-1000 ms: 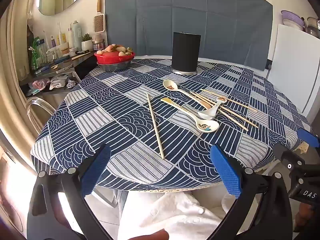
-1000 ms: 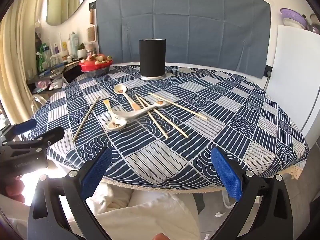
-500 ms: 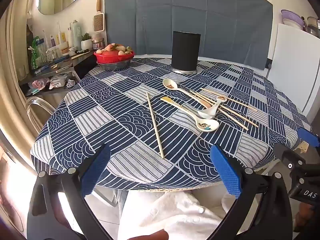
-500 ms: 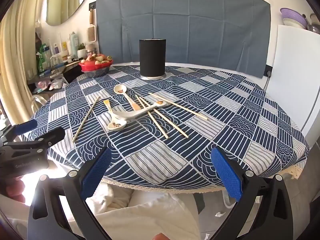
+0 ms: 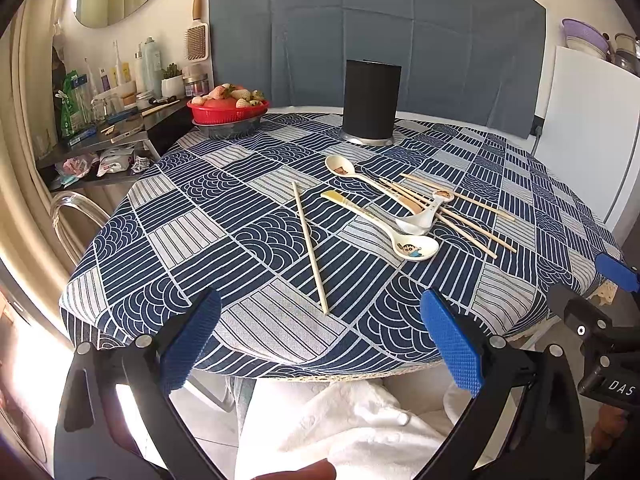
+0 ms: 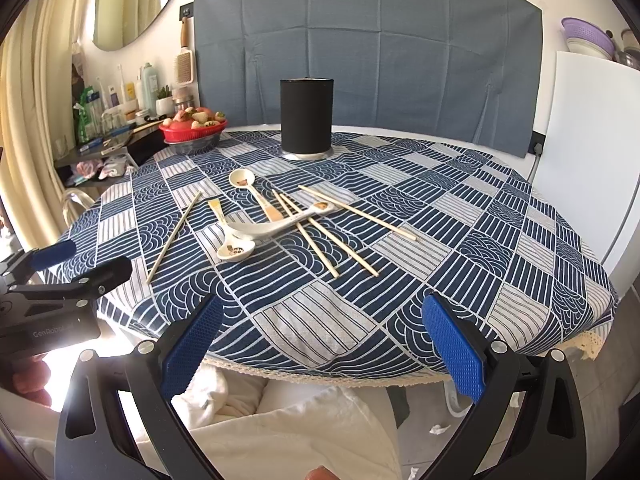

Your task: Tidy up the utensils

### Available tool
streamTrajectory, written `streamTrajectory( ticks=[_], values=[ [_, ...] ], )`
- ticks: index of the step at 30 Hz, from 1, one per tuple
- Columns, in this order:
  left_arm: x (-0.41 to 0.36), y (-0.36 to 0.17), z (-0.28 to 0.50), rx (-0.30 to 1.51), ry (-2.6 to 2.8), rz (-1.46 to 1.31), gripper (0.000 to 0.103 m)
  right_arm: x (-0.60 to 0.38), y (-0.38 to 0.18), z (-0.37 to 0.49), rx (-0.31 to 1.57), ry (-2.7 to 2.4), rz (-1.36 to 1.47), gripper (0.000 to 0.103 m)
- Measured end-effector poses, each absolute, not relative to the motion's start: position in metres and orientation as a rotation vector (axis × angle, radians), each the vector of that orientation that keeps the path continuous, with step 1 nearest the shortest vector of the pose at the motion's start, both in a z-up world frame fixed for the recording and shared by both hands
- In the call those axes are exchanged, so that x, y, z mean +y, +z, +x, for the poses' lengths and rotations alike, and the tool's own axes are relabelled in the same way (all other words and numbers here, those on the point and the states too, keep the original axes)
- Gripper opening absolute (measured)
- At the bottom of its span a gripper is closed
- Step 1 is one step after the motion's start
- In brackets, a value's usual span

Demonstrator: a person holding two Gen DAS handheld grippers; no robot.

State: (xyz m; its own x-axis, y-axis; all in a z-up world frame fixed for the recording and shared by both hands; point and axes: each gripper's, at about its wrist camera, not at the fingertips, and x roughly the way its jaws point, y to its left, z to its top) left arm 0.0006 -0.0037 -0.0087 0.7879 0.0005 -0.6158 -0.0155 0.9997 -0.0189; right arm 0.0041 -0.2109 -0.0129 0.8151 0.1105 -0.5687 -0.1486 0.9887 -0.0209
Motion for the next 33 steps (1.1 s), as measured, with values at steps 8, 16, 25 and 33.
streamTrajectory(
  ticks=[8, 16, 25, 33],
  values=[
    [-0.0011, -0.0055, 0.0001, 0.669, 0.005, -0.026, 0.098, -0.2109, -0.0131, 0.0037, 0.603, 0.138, -0.066, 0.096],
    [-0.0017, -0.0049, 0.0009, 0.679, -0.009, -0.025, 0.098, -0.2117, -0.0130, 0.0038, 0.604, 0.135, -0.064, 0.096],
    [-0.0042, -0.0059, 0.0021, 0.682, -0.018, -0.023, 0.097, -0.2119, -0.0123, 0.0026, 0.605, 0.123, -0.067, 0.096],
    [-0.0050, -0.0072, 0.0021, 0.686, -0.026, -0.022, 0.098, -0.2114, -0.0127, 0.0027, 0.609, 0.128, -0.066, 0.096]
  ],
)
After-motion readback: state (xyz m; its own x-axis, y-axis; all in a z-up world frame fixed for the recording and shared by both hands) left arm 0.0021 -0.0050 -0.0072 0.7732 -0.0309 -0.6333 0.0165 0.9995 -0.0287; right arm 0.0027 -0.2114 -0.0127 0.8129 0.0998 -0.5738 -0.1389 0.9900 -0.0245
